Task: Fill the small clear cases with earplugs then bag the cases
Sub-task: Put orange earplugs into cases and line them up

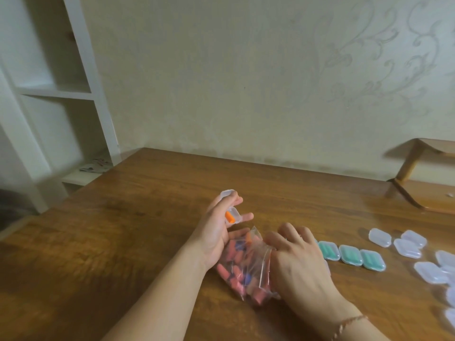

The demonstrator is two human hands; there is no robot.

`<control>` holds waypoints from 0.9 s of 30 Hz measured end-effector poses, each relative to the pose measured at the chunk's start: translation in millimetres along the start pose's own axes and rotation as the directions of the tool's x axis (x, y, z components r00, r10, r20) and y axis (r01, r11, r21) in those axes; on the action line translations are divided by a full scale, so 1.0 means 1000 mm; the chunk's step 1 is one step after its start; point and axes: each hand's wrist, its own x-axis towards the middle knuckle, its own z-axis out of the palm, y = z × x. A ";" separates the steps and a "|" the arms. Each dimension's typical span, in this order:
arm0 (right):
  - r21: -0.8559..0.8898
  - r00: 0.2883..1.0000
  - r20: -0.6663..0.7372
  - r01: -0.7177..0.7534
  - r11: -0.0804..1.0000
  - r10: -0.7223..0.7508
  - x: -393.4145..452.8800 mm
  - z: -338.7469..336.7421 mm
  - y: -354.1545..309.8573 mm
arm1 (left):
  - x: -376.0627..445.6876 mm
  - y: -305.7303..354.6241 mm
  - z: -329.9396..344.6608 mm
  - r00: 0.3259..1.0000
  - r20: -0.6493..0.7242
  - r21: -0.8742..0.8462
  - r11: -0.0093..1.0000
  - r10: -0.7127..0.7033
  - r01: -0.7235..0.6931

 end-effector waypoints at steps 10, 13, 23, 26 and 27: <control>-0.064 0.983 -0.169 -0.078 0.995 0.067 -0.002 -0.007 -0.004 | 0.001 -0.004 -0.002 0.997 0.049 -0.025 0.998 -0.065 0.066; -0.079 0.979 -0.186 -0.094 0.992 0.078 -0.003 -0.005 -0.004 | 0.001 -0.005 -0.001 0.995 0.067 0.009 0.997 -0.077 0.077; -0.029 0.982 -0.136 -0.133 0.991 0.128 -0.003 -0.010 -0.001 | -0.003 -0.005 0.001 0.989 0.099 0.010 0.994 -0.106 0.106; -0.016 0.986 -0.110 -0.127 0.992 0.125 -0.002 -0.008 -0.001 | -0.004 -0.004 0.002 0.988 0.103 0.000 0.993 -0.115 0.116; -0.003 0.987 -0.100 -0.124 0.992 0.123 -0.003 -0.007 -0.002 | -0.004 -0.005 0.002 0.988 0.104 -0.003 0.993 -0.115 0.116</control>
